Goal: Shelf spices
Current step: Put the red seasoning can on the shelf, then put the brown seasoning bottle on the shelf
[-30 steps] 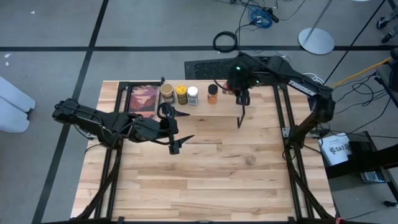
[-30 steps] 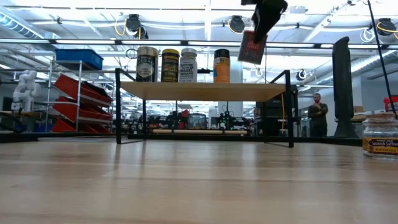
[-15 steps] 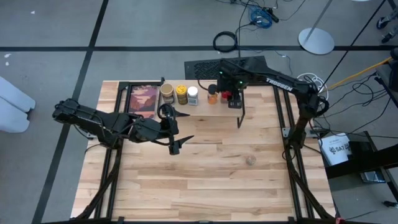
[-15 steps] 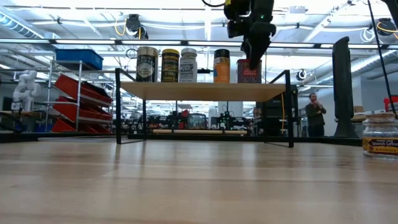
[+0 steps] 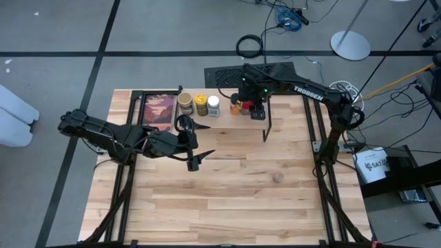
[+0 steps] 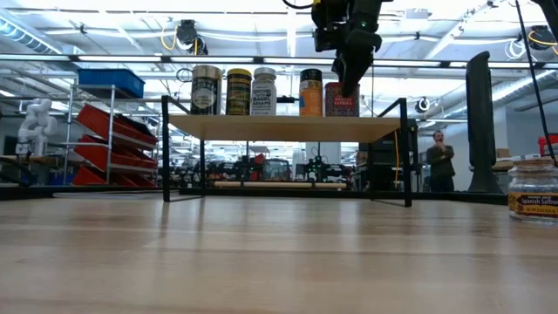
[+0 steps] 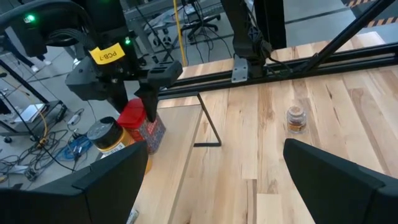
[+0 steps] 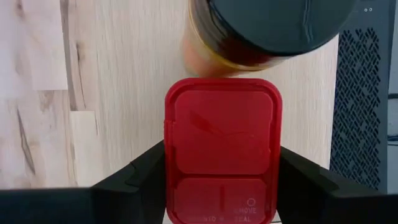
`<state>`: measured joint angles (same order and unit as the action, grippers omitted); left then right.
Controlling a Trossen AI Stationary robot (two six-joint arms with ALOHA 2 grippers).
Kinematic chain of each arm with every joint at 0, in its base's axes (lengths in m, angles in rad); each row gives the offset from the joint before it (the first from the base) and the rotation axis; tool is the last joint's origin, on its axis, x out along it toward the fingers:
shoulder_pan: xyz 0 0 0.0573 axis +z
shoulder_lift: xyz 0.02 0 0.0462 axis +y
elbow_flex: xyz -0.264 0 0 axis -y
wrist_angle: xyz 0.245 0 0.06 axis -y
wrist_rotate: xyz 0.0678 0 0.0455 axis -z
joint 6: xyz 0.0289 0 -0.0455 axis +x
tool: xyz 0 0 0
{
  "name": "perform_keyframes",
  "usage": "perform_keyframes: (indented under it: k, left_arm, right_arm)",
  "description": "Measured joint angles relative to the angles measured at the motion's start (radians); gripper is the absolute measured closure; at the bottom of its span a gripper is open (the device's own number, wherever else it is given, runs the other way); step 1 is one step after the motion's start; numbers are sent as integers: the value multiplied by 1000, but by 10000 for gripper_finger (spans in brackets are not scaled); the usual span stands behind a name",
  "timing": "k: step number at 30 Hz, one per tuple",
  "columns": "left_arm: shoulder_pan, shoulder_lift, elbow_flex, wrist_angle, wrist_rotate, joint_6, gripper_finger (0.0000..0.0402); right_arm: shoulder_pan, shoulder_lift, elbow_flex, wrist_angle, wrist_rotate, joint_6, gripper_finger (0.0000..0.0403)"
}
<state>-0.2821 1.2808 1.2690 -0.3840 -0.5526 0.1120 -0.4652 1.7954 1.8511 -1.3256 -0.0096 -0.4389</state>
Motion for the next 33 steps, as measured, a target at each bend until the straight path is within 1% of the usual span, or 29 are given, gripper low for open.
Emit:
perform_keyframes:
  k: [9,16,19,26,30,33]
  left_arm:
    - [0,0,0,0,0,0,17]
    - [0,0,0,-1,1,0,17]
    - [0,0,0,-1,2,0,17]
    - [0,0,0,-5,2,0,17]
    - [0,0,0,-20,2,0,17]
    - [0,0,-1,-22,2,0,17]
  right_arm:
    - [0,0,-1,2,2,-18,182]
    - [0,2,-2,8,4,-17,142]
    - [0,2,-2,23,15,-17,132]
    - [0,1,-2,43,60,-20,128]
    - [3,-6,2,19,61,-16,128]
    - [10,-9,40,-14,63,3,128]
